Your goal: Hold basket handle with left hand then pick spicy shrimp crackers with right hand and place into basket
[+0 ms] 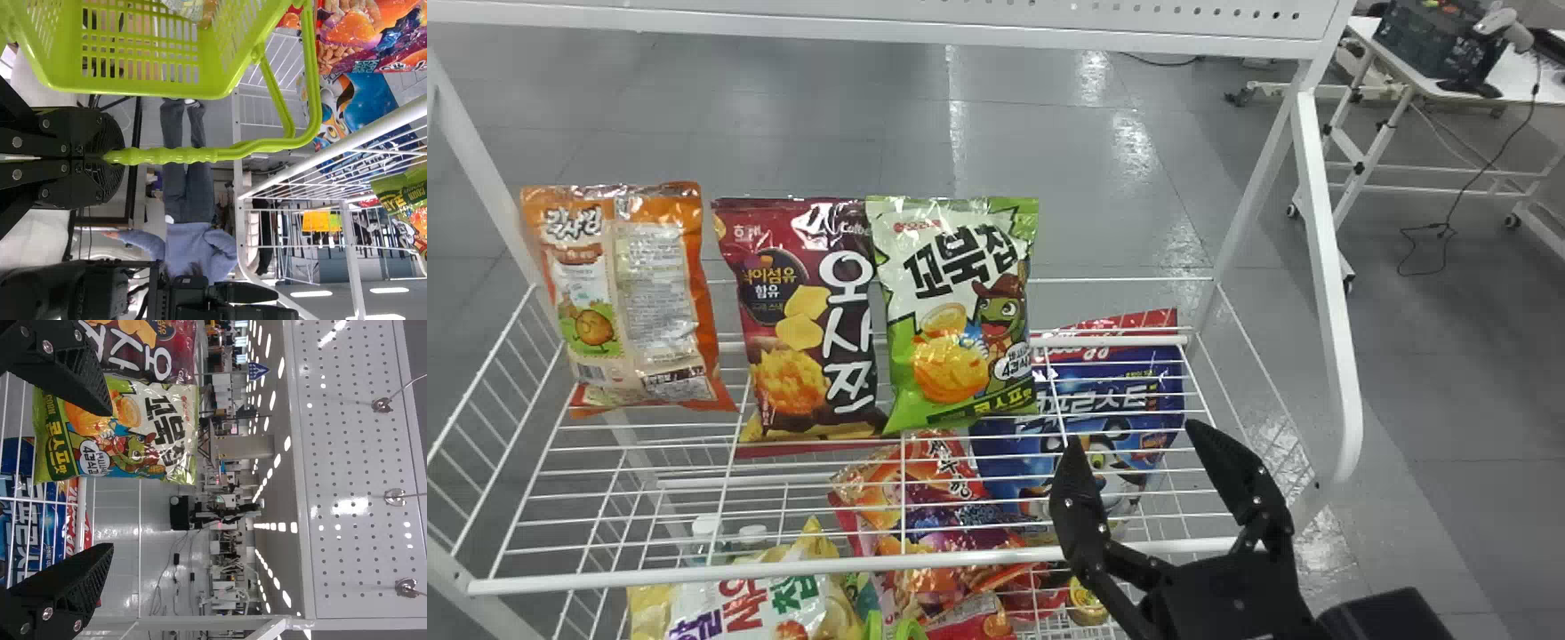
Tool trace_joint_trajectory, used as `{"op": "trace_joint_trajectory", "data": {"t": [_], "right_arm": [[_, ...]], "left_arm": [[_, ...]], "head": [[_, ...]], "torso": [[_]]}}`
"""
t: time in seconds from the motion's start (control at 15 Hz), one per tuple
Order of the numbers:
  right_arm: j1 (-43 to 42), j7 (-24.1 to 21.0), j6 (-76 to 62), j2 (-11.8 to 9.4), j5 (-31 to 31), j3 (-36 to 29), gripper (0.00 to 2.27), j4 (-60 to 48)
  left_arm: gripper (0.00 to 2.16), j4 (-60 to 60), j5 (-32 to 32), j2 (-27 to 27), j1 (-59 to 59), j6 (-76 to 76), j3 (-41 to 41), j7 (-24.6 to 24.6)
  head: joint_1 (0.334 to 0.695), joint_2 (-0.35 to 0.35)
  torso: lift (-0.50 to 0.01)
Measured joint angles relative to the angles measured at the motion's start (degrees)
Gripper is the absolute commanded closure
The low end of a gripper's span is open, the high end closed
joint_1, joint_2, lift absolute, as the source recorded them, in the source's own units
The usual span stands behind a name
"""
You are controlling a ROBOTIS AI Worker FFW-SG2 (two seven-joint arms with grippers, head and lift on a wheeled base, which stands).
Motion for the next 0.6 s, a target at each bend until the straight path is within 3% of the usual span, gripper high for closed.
{"op": "trace_joint_trajectory", "data": {"t": [0.6], "right_arm": [[0.0,0.0,-0.1,-0.1,-0.1,0.4,0.1,0.1]], "left_arm": [[1.9,-0.4,0.3,0.0,0.7,0.0,1.2,-0.3]], "head": [[0.695,-0.096]], "torso": [[-0.037]]}}
